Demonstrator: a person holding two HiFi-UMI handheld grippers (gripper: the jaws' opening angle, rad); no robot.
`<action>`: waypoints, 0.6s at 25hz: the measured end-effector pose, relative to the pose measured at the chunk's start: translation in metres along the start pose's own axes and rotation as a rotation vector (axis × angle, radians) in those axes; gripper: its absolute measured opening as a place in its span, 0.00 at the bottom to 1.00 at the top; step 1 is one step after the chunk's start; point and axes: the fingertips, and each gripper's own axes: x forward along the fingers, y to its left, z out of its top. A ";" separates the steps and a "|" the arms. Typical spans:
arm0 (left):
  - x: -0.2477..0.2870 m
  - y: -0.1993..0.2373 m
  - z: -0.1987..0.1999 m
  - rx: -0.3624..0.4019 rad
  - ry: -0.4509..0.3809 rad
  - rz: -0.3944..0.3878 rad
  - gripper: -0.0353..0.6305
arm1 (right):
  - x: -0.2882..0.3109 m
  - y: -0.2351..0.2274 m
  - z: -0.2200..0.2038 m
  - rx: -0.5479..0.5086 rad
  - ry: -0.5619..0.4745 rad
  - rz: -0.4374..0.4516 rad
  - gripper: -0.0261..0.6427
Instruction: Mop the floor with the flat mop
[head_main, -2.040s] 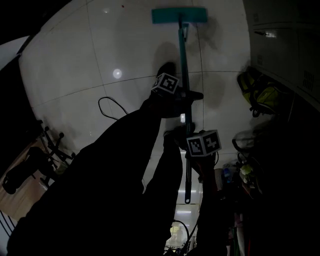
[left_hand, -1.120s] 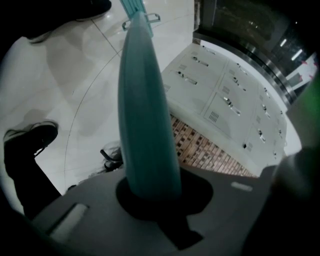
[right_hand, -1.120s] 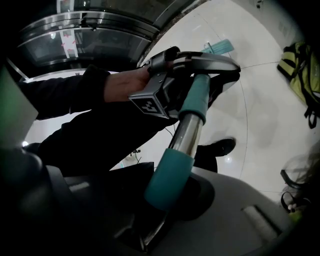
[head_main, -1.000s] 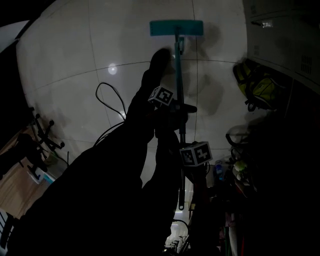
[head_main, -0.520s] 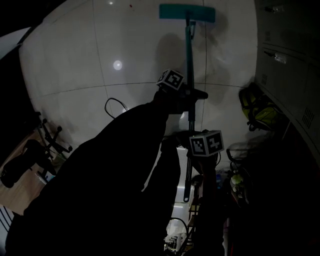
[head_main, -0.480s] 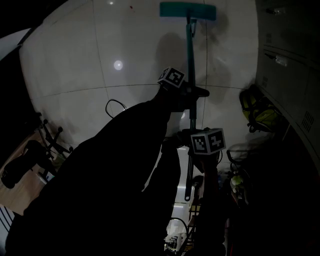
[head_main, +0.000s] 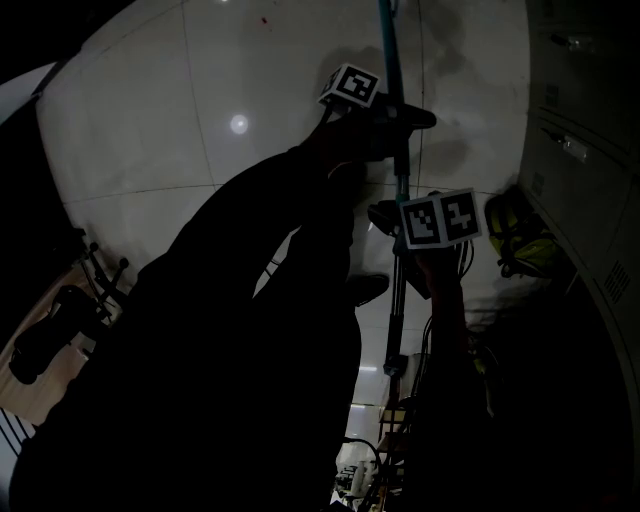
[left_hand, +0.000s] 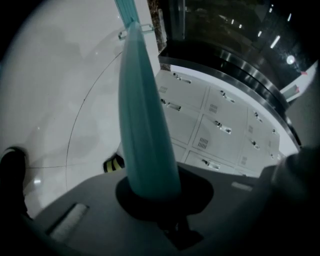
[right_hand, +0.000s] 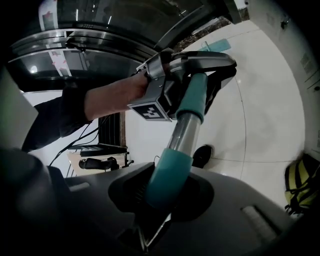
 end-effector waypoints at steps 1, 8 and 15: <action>-0.002 0.000 0.000 0.006 -0.001 0.006 0.12 | 0.001 0.002 0.000 0.000 -0.001 -0.005 0.19; -0.001 0.005 -0.075 -0.028 -0.001 0.001 0.12 | 0.003 0.031 -0.069 0.041 -0.047 0.061 0.19; 0.008 0.039 -0.234 -0.058 0.053 0.042 0.11 | 0.013 0.065 -0.220 0.092 -0.056 0.111 0.19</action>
